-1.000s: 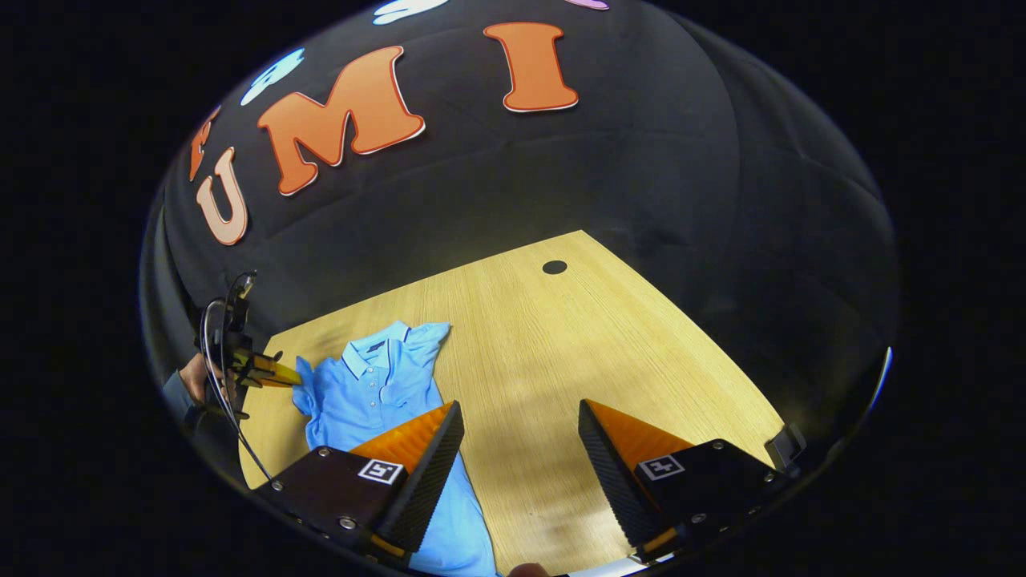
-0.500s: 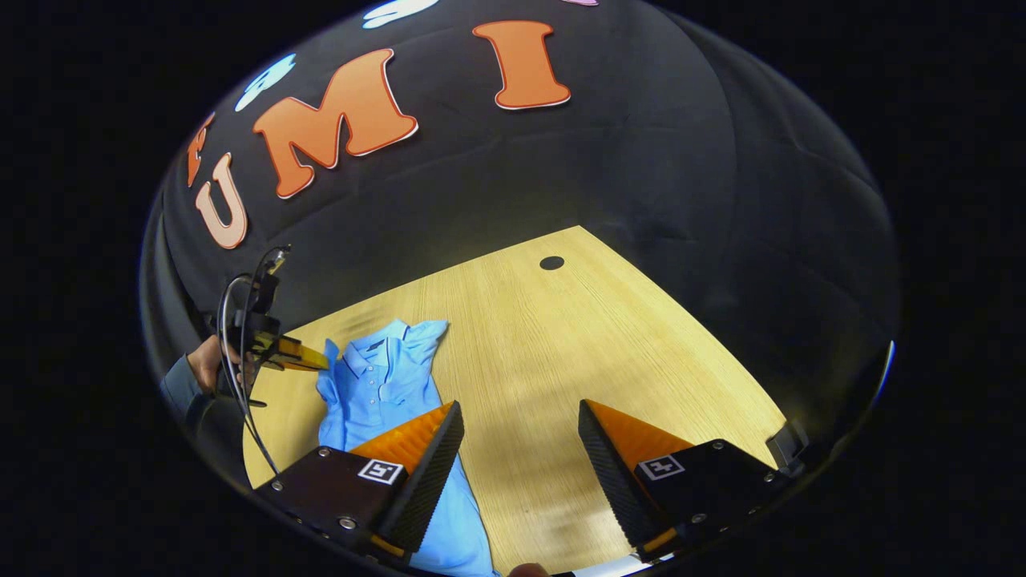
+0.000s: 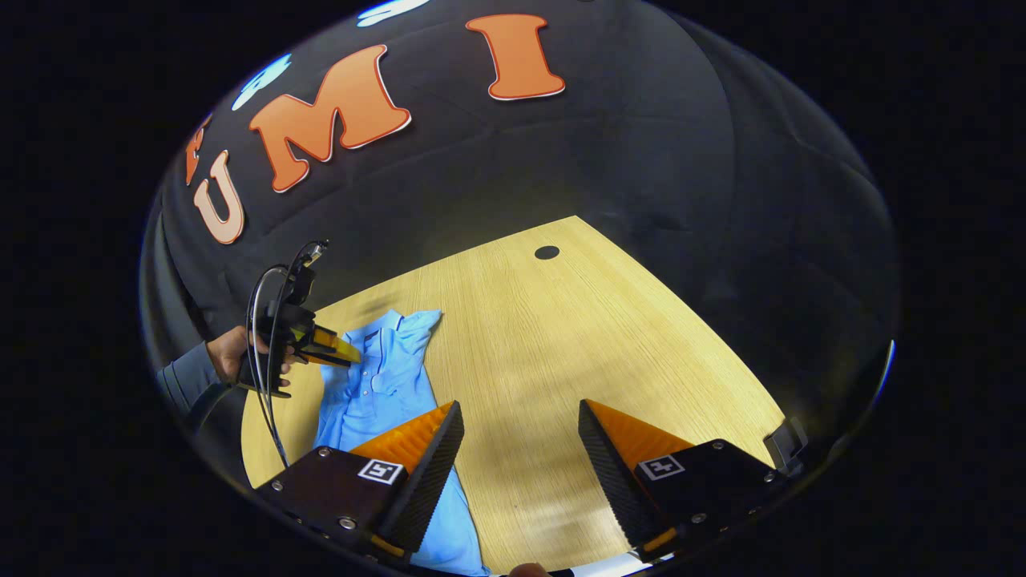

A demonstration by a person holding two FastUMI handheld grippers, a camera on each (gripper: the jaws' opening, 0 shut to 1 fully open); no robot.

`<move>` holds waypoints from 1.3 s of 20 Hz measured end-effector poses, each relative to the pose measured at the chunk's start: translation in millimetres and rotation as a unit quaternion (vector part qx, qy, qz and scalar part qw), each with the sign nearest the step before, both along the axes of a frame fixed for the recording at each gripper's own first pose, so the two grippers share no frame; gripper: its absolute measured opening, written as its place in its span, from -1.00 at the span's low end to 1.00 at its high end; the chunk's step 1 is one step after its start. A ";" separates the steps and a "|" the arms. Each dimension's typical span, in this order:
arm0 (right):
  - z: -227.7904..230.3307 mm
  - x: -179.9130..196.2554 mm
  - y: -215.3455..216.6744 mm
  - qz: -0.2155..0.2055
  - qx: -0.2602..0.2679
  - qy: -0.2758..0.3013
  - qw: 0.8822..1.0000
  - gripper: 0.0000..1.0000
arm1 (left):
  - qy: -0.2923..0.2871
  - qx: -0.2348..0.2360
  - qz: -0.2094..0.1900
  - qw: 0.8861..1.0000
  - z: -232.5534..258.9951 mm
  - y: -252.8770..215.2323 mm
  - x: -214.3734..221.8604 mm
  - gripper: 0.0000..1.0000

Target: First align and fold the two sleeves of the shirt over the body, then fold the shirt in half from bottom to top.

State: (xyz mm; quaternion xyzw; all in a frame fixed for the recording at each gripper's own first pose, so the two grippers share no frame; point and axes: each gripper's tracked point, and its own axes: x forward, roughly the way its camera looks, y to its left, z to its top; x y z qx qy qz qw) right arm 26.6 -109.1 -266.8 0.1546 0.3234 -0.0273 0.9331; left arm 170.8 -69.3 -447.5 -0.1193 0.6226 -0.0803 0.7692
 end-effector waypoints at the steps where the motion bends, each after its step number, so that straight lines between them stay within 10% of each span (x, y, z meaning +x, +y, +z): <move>1: 1.1 -0.8 -0.9 0.001 0.000 0.000 1.000 0.82 | -0.002 -0.005 0.000 1.000 1.4 -1.4 -1.3 0.35; 2: 1.2 -0.4 -1.5 0.004 0.000 0.000 1.000 0.82 | -0.006 -0.006 -0.002 1.000 4.0 -1.2 -2.1 0.71; 5: 0.7 2.9 3.3 0.020 -0.003 0.003 1.000 0.82 | -0.022 -0.011 -0.009 1.000 22.7 2.2 -12.7 1.00; 26: -33.8 -69.9 82.4 0.210 -0.017 0.052 0.976 0.88 | -0.152 0.036 0.039 0.987 139.6 83.9 -242.5 1.00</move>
